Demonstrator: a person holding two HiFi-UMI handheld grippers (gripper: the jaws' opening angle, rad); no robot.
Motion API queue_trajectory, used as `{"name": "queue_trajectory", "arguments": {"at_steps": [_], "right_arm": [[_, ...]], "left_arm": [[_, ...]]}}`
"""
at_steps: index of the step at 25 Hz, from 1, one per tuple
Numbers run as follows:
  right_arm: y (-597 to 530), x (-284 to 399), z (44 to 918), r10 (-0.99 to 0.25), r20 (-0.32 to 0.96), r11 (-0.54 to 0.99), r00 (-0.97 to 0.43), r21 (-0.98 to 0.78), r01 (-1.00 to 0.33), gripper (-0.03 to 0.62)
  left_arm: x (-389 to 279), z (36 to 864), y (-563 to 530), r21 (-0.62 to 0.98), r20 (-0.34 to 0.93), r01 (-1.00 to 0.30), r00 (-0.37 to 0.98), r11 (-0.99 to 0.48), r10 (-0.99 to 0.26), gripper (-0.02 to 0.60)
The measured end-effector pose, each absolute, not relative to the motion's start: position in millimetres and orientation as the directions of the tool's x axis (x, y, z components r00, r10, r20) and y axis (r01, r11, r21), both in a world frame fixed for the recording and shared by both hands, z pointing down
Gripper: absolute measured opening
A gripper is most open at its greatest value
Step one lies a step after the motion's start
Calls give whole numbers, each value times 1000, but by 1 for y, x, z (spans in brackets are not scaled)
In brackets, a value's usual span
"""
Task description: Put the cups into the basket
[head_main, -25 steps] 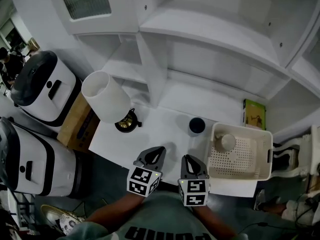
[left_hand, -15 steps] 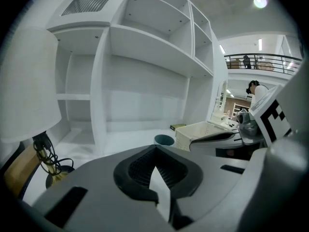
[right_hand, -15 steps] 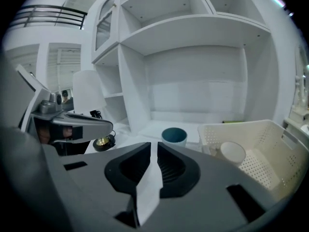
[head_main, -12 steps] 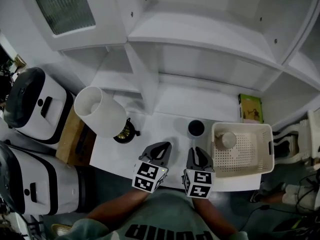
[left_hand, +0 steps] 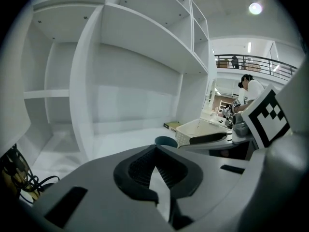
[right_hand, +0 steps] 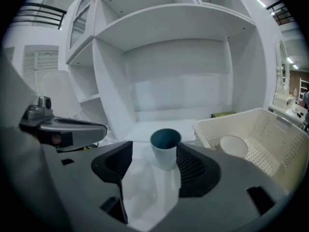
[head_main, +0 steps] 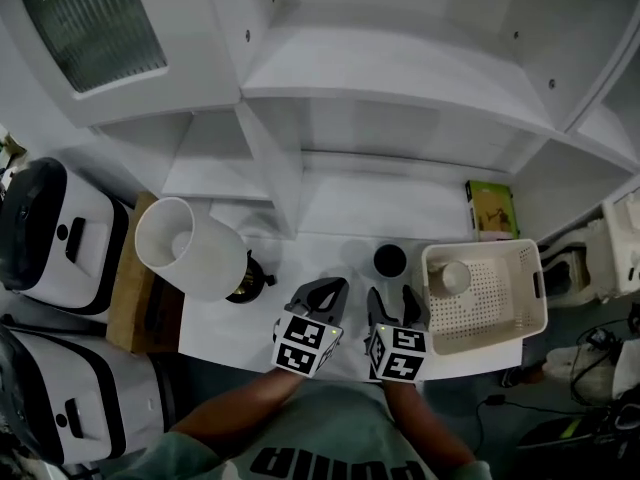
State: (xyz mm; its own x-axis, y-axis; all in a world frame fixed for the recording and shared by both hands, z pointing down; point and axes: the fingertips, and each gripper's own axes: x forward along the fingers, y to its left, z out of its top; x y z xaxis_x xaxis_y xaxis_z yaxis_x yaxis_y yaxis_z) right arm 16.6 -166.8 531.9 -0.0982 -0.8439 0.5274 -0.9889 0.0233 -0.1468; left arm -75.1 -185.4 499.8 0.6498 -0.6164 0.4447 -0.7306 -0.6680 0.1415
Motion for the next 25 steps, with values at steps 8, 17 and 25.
{"name": "queue_trajectory", "arguments": {"at_steps": [8, 17, 25], "right_arm": [[-186, 20, 550, -822, 568, -43, -37, -126, -991, 332], [-214, 26, 565, -791, 611, -89, 12, -95, -991, 366], [-234, 32, 578, -769, 638, -113, 40, -74, -991, 376]], "left_arm": [[-73, 510, -210, 156, 463, -704, 672, -693, -578, 6], [-70, 519, -238, 187, 474, -689, 688, -700, -550, 6], [-66, 529, -253, 205, 494, -682, 691, -702, -528, 6]]}}
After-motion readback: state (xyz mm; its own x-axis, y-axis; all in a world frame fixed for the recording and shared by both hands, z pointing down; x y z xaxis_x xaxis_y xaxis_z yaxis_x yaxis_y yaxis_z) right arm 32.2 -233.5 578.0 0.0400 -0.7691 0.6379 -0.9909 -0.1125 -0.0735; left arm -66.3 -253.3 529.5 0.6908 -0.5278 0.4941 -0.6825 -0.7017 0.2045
